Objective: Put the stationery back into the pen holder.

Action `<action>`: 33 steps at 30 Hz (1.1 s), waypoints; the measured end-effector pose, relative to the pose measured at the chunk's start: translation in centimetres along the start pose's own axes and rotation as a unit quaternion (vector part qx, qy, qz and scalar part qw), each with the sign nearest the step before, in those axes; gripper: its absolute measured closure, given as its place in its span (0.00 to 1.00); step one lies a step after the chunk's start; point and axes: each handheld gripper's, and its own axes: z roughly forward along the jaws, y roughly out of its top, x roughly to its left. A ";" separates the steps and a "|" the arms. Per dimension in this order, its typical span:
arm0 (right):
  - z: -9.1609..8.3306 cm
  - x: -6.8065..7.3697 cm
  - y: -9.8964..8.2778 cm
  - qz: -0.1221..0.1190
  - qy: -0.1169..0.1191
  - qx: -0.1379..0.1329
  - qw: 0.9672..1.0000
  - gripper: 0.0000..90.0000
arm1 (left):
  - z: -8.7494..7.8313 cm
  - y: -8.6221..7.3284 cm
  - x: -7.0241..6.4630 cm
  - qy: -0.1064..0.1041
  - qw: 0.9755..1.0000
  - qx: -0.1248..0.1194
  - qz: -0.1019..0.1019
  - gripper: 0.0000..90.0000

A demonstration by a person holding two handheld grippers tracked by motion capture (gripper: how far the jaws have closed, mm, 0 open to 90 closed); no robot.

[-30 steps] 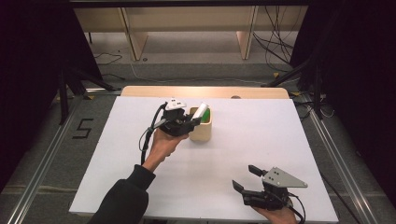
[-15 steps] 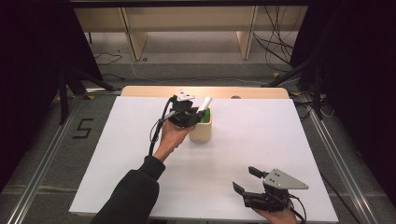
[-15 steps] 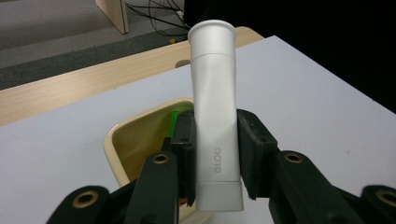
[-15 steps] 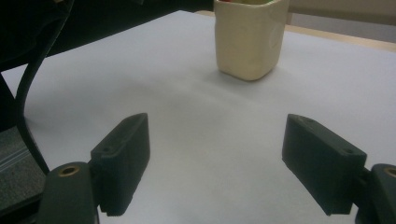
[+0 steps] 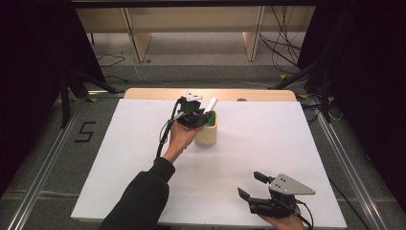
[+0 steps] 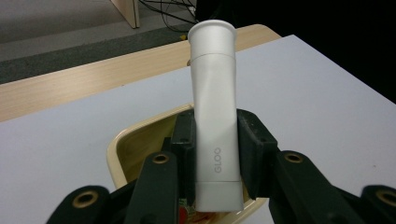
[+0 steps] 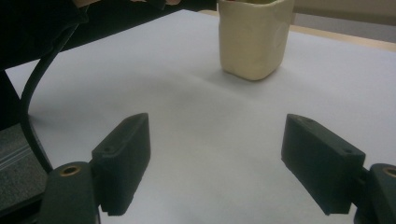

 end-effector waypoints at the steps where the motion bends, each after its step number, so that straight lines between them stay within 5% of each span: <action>1: 0.0 0.0 0.0 0.000 0.000 0.000 1.000 0.27 | 0.0 0.0 0.1 0.001 1.000 0.001 0.000 0.78; 33: 0.0 0.2 0.1 -0.002 0.007 -0.003 1.000 0.27 | 1.6 -0.4 -0.2 0.016 0.999 0.031 0.005 0.78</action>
